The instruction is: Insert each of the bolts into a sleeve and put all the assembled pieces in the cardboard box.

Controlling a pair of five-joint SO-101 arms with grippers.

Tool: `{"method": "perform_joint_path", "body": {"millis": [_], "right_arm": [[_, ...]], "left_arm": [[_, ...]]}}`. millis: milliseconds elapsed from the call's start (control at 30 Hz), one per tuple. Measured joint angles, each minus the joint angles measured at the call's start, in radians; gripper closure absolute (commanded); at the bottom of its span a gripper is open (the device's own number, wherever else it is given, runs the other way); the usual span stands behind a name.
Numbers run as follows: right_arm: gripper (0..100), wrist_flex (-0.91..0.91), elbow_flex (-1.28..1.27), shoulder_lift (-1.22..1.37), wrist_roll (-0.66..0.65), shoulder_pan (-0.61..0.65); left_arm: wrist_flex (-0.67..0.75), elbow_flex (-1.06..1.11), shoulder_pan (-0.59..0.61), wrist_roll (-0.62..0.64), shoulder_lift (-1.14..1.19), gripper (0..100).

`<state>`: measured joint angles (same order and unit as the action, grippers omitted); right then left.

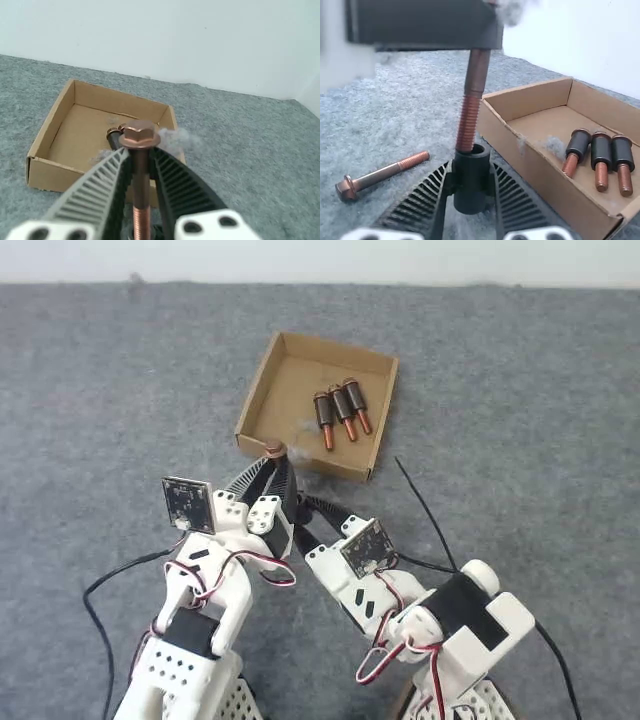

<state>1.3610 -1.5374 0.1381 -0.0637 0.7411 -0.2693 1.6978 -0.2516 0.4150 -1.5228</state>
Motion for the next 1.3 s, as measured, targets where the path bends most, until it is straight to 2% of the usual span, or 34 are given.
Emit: {"method": "perform_joint_path", "body": {"millis": [1100, 1300], "right_arm": [[99.2, 0.0, 0.0, -0.002, 0.0, 0.0], [99.2, 0.0, 0.0, -0.002, 0.0, 0.0]], "left_arm": [[0.038, 0.002, 0.0, 0.0, 0.003, 99], [0.094, 0.002, 0.0, -0.021, 0.097, 99]]}}
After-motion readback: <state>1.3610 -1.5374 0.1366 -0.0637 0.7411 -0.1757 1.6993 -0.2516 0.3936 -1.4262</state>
